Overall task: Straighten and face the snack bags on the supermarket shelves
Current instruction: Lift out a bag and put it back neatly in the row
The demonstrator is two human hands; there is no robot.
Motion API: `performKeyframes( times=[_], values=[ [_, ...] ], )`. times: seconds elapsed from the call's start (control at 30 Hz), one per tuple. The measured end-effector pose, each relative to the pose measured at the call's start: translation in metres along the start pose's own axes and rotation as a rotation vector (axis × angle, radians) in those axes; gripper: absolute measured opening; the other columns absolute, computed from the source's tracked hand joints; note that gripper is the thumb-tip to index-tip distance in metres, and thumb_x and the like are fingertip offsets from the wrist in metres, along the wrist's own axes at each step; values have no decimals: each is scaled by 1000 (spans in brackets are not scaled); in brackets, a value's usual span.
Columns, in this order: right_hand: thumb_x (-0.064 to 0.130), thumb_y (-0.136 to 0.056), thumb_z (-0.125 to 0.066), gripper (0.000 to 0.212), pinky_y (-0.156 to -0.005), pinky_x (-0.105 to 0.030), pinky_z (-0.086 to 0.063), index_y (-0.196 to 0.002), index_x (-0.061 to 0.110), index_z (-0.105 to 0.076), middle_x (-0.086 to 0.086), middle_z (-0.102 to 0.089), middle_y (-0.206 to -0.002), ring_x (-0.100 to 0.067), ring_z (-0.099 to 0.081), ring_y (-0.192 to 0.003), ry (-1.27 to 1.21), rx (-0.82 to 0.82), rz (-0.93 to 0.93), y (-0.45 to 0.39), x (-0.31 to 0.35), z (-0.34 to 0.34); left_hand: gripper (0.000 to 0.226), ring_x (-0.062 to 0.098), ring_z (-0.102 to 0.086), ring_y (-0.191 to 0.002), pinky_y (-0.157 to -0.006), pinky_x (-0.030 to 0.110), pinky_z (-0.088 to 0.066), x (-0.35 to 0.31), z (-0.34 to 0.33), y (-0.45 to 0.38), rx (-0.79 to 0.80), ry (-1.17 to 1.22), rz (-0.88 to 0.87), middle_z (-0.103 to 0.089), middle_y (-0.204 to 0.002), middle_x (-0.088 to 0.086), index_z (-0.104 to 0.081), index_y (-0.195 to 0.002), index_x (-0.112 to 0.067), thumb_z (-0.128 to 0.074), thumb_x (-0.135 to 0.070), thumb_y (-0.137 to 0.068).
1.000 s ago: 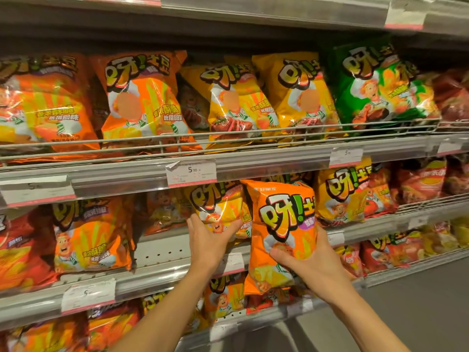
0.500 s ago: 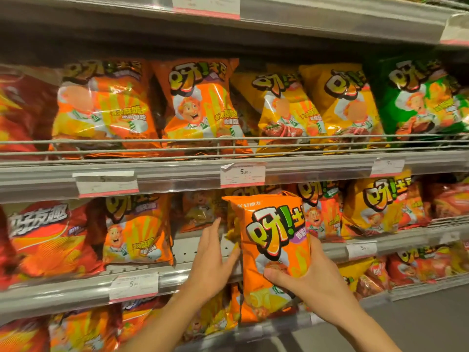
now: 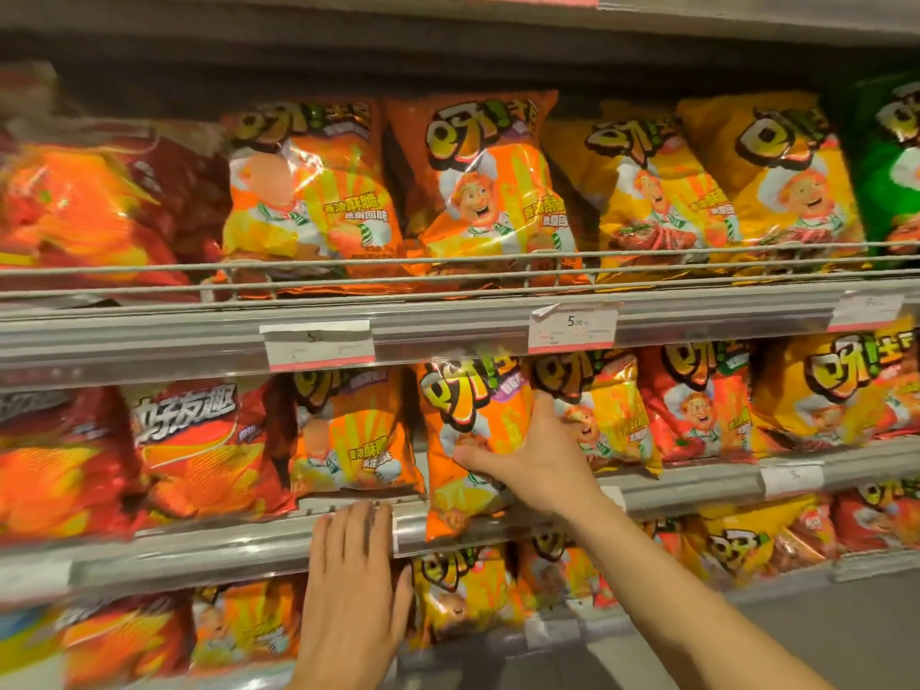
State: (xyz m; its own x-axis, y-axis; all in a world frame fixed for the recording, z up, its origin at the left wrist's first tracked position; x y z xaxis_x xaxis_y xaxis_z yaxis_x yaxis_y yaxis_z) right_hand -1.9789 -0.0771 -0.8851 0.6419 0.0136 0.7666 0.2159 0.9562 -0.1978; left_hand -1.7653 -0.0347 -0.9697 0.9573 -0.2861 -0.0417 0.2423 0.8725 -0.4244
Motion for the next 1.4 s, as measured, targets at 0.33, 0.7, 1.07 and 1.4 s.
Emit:
performKeyframes(
  times=[0.33,0.7,1.07,1.4],
  values=[
    [81,-62,-75,91,-70,-37,-45,-116,15,-42,-4,-57,-117,-27,-59,-108,87,-178,-15,-27,-9,-13,70,37,-45,-131,-111,57,-30,10,-13,0,28,-37,71,-51,-138,17,-52,-138,-5,-44,-47,-83],
    [80,-66,-72,109,-87,-41,-51,-140,10,-31,-8,-49,-141,-31,-55,-124,3,-87,-31,-29,-21,-50,66,39,-49,-122,-110,54,-33,0,-5,-6,-4,-50,104,-54,-127,17,-57,-128,-2,-43,-46,-81],
    [85,-67,-64,117,-94,-45,-50,-150,16,-19,-7,-46,-143,-31,-53,-127,91,-2,-20,-23,-31,-46,75,47,-49,-119,-99,59,-39,-2,-5,-2,-144,-14,180,-56,-124,24,-60,-124,2,-44,-49,-70],
    [81,-71,-67,119,-97,-47,-49,-154,17,-12,-13,-43,-147,-35,-48,-133,39,105,3,-12,-36,-40,84,54,-50,-121,-97,65,-40,-33,2,2,-184,8,269,-52,-131,33,-61,-125,7,-38,-47,-65]
  ],
)
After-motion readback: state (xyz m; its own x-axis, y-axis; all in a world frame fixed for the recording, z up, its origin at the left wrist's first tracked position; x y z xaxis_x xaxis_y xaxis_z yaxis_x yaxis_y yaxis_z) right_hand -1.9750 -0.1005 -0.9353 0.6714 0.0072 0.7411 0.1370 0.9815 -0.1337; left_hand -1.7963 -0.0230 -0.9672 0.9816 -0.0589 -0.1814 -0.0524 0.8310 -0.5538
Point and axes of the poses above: each hand's wrist, its own y-axis away from the middle knuckle, its own z-axis out of the back of the hand, x = y × z, the point moved 8 cm from there along -y, towards the middle knuckle
